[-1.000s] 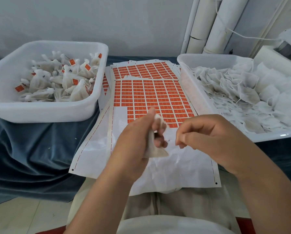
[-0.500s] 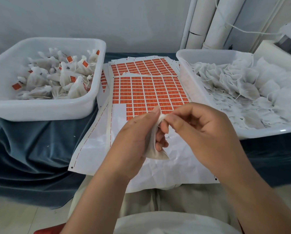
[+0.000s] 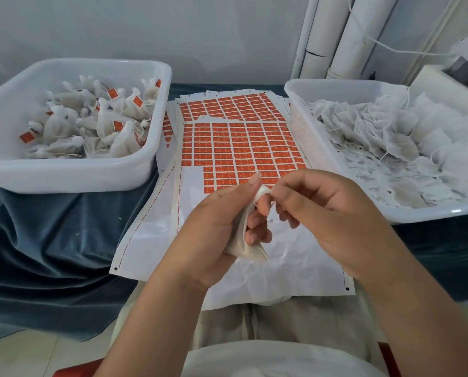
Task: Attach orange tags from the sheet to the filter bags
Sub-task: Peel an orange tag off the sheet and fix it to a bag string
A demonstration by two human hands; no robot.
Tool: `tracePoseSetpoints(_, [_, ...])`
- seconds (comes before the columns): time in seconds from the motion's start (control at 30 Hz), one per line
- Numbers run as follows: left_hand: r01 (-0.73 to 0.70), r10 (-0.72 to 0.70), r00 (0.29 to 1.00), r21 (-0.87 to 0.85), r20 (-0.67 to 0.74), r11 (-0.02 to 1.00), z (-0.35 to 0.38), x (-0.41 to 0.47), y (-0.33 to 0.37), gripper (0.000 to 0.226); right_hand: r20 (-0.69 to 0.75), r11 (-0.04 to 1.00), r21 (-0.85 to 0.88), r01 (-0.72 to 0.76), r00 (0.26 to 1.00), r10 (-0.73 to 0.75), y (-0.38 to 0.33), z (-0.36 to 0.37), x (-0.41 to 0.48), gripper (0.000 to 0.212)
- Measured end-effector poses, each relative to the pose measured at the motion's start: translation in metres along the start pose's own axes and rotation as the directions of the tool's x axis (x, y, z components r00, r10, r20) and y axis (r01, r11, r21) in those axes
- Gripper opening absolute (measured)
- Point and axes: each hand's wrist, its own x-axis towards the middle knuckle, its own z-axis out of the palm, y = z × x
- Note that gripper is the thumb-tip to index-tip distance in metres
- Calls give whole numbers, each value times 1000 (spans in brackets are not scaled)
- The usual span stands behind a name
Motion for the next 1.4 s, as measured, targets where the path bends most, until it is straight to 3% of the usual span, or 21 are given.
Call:
tracePoseSetpoints(0.1, [3,-2,999,9,-34,1000,-1,1,1,42,-87,975,-191,113,987,-132,-2,8,-2,10])
tracePoseSetpoints(0.23, [-16,21,998,69,-65,998,-2,1,1,42,-167,941,-291,173,959,-228,-4,13,-3,9])
tracePoseSetpoints(0.5, [13,52,978,307,-202,952,-1,-1,1,48,-44,767,-587,259,936,-349,-9,2,-5,12])
tracePoseSetpoints(0.63, [-12,48,990,257,-134,966,-1,-1,1,47,-11,813,-526,250,954,-301,-10,-4,-5,12])
tracePoseSetpoints(0.87, [-18,27,998,135,-64,991,-3,-1,1,45,-15,782,-571,250,949,-314,-5,1,-3,10])
tracePoseSetpoints(1.0, [-17,27,997,145,-66,989,-4,-1,1,45,-63,744,-619,250,929,-364,-2,7,-3,14])
tracePoseSetpoints(1.13, [-38,55,995,185,-88,982,-5,-1,1,46,-82,791,-556,254,931,-356,-3,9,-4,8])
tracePoseSetpoints(1.27, [-67,86,992,189,-93,980,-8,-1,0,47,-20,871,-422,252,958,-287,-10,6,-6,17])
tracePoseSetpoints(1.4, [-50,89,992,371,-88,927,-15,-2,1,51,8,810,-521,271,950,-313,-11,4,-7,16])
